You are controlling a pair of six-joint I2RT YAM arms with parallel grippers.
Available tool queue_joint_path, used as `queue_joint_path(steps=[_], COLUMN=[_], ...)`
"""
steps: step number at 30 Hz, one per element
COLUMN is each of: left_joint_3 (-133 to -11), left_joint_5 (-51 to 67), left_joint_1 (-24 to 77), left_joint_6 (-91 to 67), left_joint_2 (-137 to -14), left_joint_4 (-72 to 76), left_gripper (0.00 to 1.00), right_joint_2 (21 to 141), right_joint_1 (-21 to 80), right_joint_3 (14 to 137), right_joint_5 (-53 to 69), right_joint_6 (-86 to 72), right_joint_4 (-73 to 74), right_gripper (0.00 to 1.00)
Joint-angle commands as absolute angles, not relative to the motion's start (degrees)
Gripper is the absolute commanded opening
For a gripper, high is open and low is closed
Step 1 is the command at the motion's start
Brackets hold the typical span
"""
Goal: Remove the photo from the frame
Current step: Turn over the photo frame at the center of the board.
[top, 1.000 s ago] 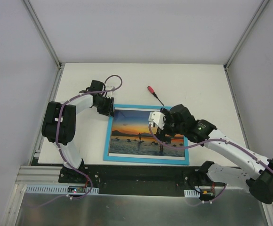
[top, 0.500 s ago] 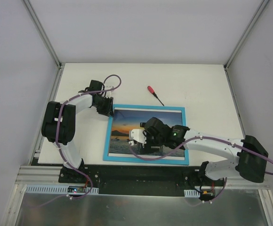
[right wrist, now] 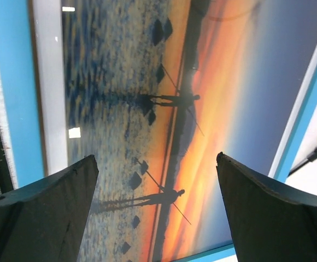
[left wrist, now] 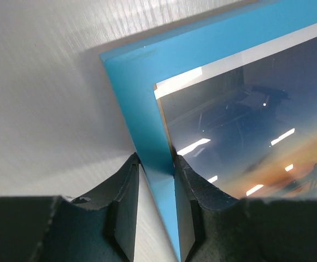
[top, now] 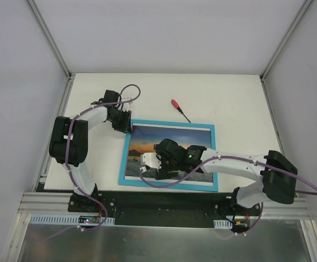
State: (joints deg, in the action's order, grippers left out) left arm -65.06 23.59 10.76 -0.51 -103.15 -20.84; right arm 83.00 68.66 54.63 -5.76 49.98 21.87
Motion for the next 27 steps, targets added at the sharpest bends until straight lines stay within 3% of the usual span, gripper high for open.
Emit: queue_joint_path(steps=[1,8,14,27], left_joint_3=[-71.01,-74.35,-77.69,-77.96], left_joint_5=[24.53,21.8,23.29,25.22], left_joint_1=[9.93,9.14,7.38,6.42], left_joint_6=[-1.65,-3.07,-3.78,-5.89], left_joint_2=[-105.02,-106.7,-106.52,-105.91], left_joint_4=[-22.67,-23.82,-25.13,-25.49], left_gripper=[0.0,0.0,0.0,0.0], right_joint_2=[83.23,81.21,81.38,86.12], right_joint_1=[64.96,55.64,55.46,71.09], right_joint_3=[57.92,59.59,58.45,59.33], right_joint_5=[-6.86,-1.94,-2.37,-16.42], right_joint_6=[50.98,51.06,52.03,45.36], right_joint_4=[22.5,22.5,19.96,15.47], right_gripper=[0.91,0.91,0.91,0.9])
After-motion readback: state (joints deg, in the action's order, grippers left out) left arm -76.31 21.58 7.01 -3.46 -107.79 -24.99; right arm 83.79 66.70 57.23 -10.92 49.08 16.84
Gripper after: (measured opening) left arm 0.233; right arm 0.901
